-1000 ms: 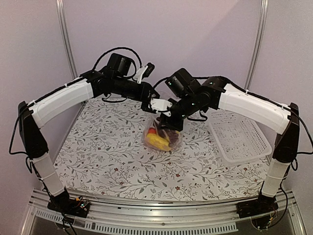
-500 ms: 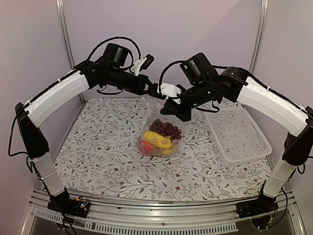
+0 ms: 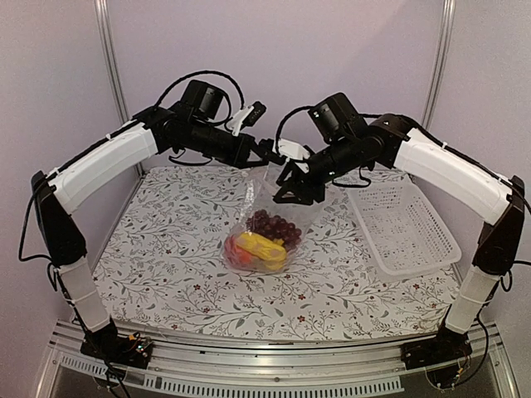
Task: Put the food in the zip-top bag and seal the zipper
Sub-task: Adjust the zipper food storage bag at the center of the board, then pass from the left arm to the right
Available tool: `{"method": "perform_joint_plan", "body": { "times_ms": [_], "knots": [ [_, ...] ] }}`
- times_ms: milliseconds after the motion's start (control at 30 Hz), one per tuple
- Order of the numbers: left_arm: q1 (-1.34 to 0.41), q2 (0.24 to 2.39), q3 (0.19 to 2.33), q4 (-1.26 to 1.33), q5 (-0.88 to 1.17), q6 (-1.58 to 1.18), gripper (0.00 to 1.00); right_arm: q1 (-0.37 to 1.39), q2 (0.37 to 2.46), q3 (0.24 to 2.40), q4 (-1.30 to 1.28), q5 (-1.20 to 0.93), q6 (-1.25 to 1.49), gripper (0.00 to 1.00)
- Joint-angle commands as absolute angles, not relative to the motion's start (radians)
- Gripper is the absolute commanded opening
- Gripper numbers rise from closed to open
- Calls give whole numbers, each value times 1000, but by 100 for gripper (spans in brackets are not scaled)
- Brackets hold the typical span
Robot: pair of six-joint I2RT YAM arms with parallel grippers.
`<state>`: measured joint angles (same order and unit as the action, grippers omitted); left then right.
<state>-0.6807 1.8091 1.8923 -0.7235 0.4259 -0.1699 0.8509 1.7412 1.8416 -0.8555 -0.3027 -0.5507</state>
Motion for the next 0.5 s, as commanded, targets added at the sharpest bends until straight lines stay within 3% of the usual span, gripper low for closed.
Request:
{"method": "perform_joint_plan", "body": {
  "times_ms": [0,333,400,467],
  "knots": [
    [-680,1794,1883,-700,461,-185,0,855,1811,1926,-884,-380,-506,46],
    [-678,1776,1865,-700,453,-216,0,887,1944,2090,-909,-293,-395,56],
    [-677,1766,1860,-699,430,-223,0,895,1952,2085,-911,-284,-381,55],
    [-669,1749,1854,-697,400,-224,4,900,1952,2069,-907,-277,-373,46]
  ]
}}
